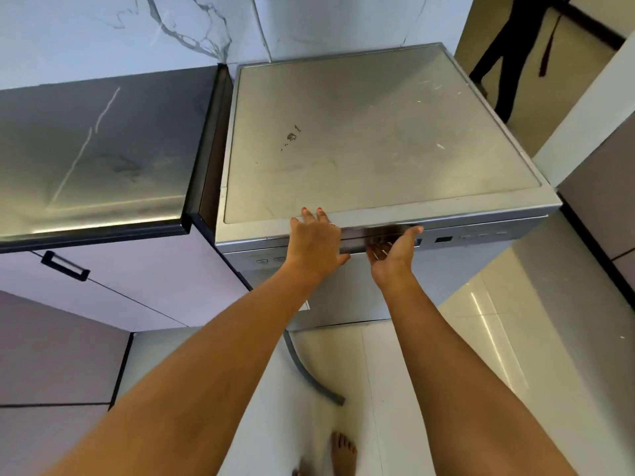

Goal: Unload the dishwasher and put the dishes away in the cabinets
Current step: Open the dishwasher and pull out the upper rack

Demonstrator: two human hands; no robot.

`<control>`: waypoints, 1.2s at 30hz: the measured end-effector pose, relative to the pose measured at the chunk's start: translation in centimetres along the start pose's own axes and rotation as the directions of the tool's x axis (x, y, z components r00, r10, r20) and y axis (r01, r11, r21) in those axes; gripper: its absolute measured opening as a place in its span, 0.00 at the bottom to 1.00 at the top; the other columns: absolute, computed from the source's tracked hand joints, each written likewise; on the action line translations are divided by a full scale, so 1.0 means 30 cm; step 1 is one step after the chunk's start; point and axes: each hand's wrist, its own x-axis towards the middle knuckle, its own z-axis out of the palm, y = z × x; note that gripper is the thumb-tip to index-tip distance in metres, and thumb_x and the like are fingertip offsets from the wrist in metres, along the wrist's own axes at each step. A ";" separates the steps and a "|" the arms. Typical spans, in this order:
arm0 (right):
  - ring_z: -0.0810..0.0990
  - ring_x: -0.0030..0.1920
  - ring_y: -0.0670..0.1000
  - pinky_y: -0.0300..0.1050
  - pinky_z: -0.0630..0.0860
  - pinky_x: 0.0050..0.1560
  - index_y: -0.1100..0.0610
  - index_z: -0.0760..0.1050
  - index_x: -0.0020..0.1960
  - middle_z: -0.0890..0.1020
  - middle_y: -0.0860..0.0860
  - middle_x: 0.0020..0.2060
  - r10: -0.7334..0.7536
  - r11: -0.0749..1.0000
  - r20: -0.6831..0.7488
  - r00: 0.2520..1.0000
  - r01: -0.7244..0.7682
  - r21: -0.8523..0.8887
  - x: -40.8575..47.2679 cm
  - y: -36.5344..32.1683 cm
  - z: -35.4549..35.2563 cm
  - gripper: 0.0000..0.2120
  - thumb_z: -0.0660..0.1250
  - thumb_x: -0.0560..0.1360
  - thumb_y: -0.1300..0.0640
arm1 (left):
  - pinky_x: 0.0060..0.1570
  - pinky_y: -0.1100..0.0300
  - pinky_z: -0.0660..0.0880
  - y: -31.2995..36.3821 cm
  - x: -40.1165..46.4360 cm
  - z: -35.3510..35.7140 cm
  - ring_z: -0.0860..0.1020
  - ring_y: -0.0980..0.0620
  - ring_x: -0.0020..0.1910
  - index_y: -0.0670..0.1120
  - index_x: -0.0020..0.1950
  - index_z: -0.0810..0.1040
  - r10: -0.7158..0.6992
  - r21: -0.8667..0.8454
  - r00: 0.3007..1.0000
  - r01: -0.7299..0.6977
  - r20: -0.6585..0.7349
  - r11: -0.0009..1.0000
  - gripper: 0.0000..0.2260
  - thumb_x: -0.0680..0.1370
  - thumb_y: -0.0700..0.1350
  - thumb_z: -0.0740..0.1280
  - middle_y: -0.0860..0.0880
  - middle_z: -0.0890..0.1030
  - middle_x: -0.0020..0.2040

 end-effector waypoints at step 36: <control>0.62 0.73 0.60 0.56 0.58 0.74 0.53 0.53 0.77 0.61 0.57 0.74 0.030 0.978 -0.064 0.997 -0.016 0.209 -0.129 0.143 -0.168 0.35 0.40 0.77 0.33 | 0.69 0.38 0.35 0.045 -0.156 0.216 0.30 0.37 0.73 0.47 0.75 0.31 -0.074 -0.293 0.997 0.078 0.024 0.953 0.57 0.66 0.72 0.65 0.42 0.27 0.73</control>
